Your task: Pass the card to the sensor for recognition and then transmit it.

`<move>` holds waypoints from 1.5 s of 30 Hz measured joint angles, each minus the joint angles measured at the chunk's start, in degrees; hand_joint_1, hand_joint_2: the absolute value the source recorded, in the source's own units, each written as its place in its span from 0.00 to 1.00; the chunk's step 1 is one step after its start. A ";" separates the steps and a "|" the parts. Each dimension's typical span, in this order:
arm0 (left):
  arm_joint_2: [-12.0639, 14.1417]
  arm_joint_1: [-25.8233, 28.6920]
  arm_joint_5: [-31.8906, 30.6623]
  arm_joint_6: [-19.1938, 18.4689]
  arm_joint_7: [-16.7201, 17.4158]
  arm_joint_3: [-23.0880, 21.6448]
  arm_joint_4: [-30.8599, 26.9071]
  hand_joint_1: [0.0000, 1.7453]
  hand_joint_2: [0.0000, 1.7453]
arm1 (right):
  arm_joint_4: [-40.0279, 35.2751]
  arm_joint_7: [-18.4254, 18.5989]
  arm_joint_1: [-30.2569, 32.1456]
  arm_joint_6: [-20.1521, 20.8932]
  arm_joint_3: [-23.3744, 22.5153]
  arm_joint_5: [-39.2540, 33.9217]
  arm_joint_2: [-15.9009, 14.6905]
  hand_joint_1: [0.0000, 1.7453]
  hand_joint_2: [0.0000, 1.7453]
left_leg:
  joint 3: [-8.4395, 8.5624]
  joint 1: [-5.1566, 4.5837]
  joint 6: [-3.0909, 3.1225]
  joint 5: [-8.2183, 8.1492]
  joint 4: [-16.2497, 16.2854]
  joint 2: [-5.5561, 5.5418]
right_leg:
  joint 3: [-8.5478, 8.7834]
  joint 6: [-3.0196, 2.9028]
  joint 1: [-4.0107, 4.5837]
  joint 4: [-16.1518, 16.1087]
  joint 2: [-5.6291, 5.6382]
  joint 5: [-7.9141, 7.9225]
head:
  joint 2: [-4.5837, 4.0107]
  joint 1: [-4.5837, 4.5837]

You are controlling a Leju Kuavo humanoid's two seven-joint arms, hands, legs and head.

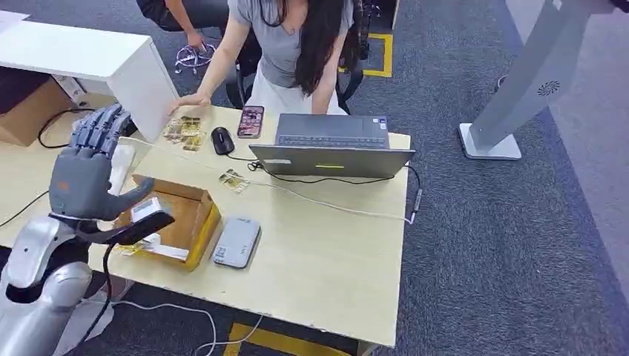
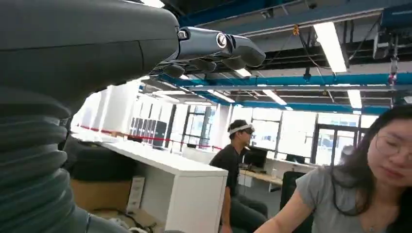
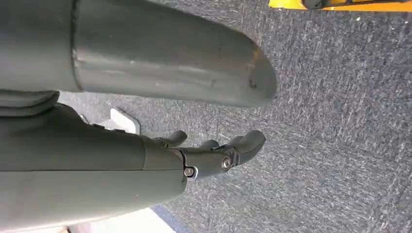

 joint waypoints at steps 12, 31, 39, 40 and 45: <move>-24.76 23.86 27.07 -27.24 -27.51 36.88 -20.93 0.00 1.00 | -5.99 -1.46 0.73 2.73 -2.97 0.00 2.56 0.00 1.00 | 0.06 -0.03 0.16 -0.16 0.00 -0.07 | -0.06 0.14 -0.04 -0.10 -0.13 -0.21 | 0.00 0.02; -43.93 29.08 64.40 -30.13 -3.70 46.00 0.62 0.00 1.00 | -11.54 -1.31 0.90 3.76 -5.27 0.00 4.00 0.00 1.00 | 0.15 -0.05 0.19 -0.19 0.01 -0.18 | 0.02 0.11 -0.07 -0.11 -0.26 -0.20 | 0.00 0.06; -45.01 31.00 84.99 -23.70 7.36 39.88 10.32 0.00 1.00 | -9.26 -0.09 0.87 0.87 -4.94 0.00 3.10 0.00 1.00 | 0.20 -0.08 0.19 -0.19 0.01 -0.20 | 0.08 0.10 -0.09 -0.11 -0.26 -0.19 | 0.00 -0.02; -45.20 31.32 88.99 -22.54 8.25 38.24 13.03 0.00 1.00 | -8.10 0.11 0.81 -0.38 -4.57 0.00 2.69 0.00 1.00 | 0.19 -0.07 0.20 -0.19 0.01 -0.20 | 0.09 0.10 -0.09 -0.11 -0.26 -0.19 | 0.00 0.00; -45.66 32.09 93.84 -22.59 12.45 33.13 22.99 0.00 0.00 | -0.80 1.05 0.07 -5.73 -2.71 0.02 -0.20 0.00 1.00 | 0.18 -0.10 0.22 -0.21 0.04 -0.22 | 0.09 0.13 -0.12 -0.14 -0.28 -0.18 | 0.00 0.02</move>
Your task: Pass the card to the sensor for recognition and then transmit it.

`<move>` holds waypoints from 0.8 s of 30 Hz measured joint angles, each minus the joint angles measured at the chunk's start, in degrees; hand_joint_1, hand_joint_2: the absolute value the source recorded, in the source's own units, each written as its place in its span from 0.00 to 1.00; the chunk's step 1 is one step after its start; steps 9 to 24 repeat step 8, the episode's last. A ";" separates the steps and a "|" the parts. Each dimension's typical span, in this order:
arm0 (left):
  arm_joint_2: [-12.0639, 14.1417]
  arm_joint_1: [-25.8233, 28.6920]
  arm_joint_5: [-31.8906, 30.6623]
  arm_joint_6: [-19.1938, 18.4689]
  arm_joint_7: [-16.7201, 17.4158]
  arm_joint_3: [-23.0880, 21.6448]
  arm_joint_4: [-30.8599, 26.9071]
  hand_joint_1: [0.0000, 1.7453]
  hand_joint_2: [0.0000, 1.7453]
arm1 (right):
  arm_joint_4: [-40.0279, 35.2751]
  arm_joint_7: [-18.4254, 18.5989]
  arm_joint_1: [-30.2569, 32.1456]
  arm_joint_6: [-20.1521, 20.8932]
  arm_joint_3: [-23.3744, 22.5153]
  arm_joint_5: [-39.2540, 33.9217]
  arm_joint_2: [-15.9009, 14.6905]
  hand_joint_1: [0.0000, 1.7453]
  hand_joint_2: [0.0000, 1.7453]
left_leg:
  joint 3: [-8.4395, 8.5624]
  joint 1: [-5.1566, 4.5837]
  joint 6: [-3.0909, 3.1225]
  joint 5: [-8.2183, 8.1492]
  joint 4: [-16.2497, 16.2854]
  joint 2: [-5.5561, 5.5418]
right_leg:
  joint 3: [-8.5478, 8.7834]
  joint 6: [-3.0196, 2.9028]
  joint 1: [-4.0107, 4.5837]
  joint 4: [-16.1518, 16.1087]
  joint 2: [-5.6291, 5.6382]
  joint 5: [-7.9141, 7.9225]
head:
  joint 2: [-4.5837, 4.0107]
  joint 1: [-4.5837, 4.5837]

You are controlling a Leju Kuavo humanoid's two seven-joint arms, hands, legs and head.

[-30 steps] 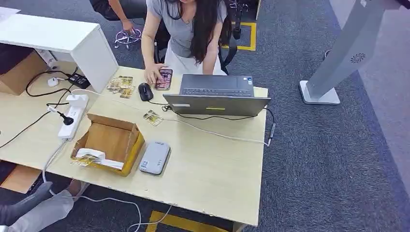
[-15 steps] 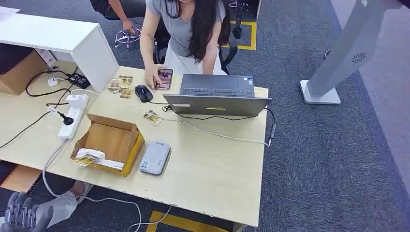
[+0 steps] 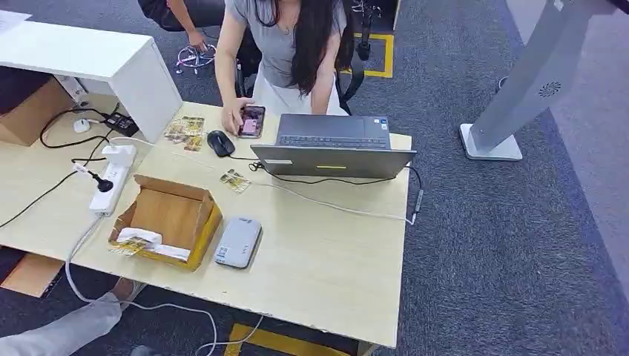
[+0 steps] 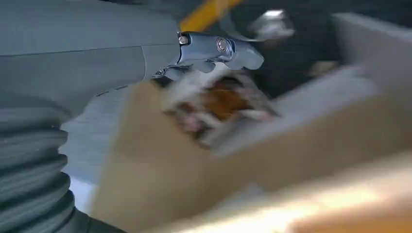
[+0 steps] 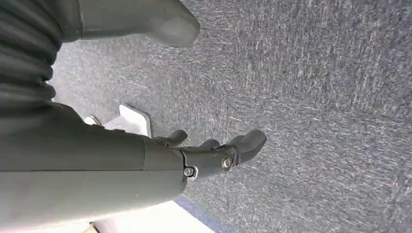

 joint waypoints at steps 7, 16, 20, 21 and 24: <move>0.02 -1.04 -4.52 -0.41 4.43 -0.09 8.21 0.00 0.00 | 7.08 0.22 -0.23 -0.09 1.81 -0.02 -3.78 0.00 0.00 | 0.02 0.01 0.00 0.00 0.00 -0.03 | -0.01 0.00 0.01 0.01 -0.05 0.00 | 0.00 -0.02; 0.02 -1.14 -4.63 -0.39 4.45 -0.09 8.67 0.00 0.00 | 7.51 0.22 -0.24 -0.06 1.88 -0.02 -3.93 0.00 0.00 | 0.02 0.01 0.00 0.00 0.00 -0.03 | -0.01 -0.01 0.01 0.02 -0.05 -0.01 | 0.00 0.00; 0.02 -1.14 -4.63 -0.39 4.45 -0.09 8.67 0.00 0.00 | 7.51 0.22 -0.24 -0.06 1.88 -0.02 -3.93 0.00 0.00 | 0.02 0.01 0.00 0.00 0.00 -0.03 | -0.01 -0.01 0.01 0.02 -0.05 -0.01 | 0.00 0.00; 0.02 -1.14 -4.63 -0.39 4.45 -0.09 8.67 0.00 0.00 | 7.51 0.22 -0.24 -0.06 1.88 -0.02 -3.93 0.00 0.00 | 0.02 0.01 0.00 0.00 0.00 -0.03 | -0.01 -0.01 0.01 0.02 -0.05 -0.01 | 0.00 0.00; 0.02 -1.14 -4.63 -0.39 4.45 -0.09 8.67 0.00 0.00 | 7.51 0.22 -0.24 -0.06 1.88 -0.02 -3.93 0.00 0.00 | 0.02 0.01 0.00 0.00 0.00 -0.03 | -0.01 -0.01 0.01 0.02 -0.05 -0.01 | 0.00 0.00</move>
